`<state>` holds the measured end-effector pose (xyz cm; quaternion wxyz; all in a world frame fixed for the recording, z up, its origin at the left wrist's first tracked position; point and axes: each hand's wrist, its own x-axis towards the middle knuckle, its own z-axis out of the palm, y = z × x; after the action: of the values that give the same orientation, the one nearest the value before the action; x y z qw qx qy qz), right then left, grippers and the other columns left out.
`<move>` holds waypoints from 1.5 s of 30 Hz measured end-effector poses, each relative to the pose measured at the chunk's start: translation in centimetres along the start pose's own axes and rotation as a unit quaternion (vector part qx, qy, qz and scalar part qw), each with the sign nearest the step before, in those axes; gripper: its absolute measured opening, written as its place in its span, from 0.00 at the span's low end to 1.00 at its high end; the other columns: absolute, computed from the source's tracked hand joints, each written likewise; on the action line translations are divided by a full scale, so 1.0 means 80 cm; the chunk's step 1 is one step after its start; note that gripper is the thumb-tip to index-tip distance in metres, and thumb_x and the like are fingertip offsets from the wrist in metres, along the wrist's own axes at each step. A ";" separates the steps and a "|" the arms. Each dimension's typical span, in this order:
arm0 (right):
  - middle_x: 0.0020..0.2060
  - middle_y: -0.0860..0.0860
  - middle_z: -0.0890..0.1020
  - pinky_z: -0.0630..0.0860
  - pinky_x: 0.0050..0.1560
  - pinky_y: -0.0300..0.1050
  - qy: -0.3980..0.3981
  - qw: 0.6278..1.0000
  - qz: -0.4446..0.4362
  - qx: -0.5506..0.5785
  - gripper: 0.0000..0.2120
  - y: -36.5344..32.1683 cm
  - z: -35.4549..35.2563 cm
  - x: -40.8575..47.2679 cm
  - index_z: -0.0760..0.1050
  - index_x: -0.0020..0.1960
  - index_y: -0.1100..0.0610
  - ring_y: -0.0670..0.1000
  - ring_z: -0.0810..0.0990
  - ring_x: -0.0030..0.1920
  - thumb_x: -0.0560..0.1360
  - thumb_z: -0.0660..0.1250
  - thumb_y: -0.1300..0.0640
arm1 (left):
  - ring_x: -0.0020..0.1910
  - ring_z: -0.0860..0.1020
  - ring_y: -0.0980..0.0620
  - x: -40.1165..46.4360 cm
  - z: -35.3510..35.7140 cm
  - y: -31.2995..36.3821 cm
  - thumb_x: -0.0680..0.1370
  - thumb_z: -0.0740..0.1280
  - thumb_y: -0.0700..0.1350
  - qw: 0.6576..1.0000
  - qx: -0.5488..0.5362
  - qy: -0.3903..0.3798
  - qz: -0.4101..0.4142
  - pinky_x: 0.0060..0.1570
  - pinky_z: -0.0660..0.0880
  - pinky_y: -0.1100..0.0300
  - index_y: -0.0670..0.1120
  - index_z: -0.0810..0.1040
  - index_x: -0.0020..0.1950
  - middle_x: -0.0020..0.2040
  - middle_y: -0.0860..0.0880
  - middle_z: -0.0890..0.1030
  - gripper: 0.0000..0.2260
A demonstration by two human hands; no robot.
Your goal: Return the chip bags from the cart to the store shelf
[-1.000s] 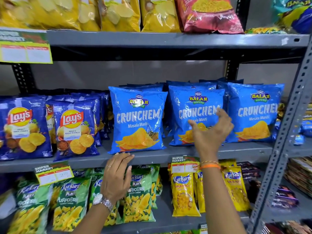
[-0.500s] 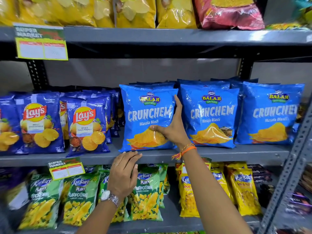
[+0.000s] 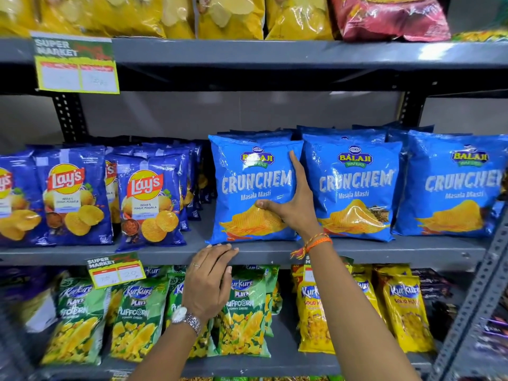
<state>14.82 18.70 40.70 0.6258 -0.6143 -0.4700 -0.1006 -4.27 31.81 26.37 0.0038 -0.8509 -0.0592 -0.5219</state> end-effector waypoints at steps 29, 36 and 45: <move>0.60 0.49 0.65 0.66 0.67 0.52 -0.084 0.990 0.047 -0.102 0.58 -0.096 0.290 -0.057 0.50 0.79 0.37 0.56 0.71 0.63 0.60 0.83 0.47 | 0.61 0.77 0.44 -0.071 -0.184 -0.278 0.82 0.58 0.44 0.997 0.045 0.012 -0.064 0.72 0.68 0.52 0.40 0.80 0.63 0.59 0.44 0.82 0.16; 0.60 0.53 0.69 0.74 0.68 0.60 -0.036 0.993 0.037 -0.110 0.51 -0.101 0.311 -0.067 0.57 0.79 0.41 0.58 0.74 0.63 0.64 0.82 0.56 | 0.60 0.77 0.46 -0.075 -0.171 -0.283 0.82 0.59 0.43 0.997 0.013 0.059 -0.050 0.75 0.64 0.56 0.40 0.80 0.63 0.59 0.44 0.82 0.15; 0.61 0.50 0.66 0.69 0.63 0.49 -0.028 0.992 0.040 -0.113 0.51 -0.092 0.320 -0.069 0.54 0.78 0.36 0.54 0.68 0.62 0.65 0.80 0.50 | 0.60 0.79 0.45 -0.074 -0.173 -0.281 0.81 0.60 0.41 0.997 -0.008 0.067 -0.046 0.73 0.69 0.50 0.39 0.81 0.63 0.59 0.44 0.83 0.15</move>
<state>-5.21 36.68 36.70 0.5424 -0.7022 -0.4476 -0.1109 -21.59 52.62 26.14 -0.0227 -0.8106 -0.0939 -0.5776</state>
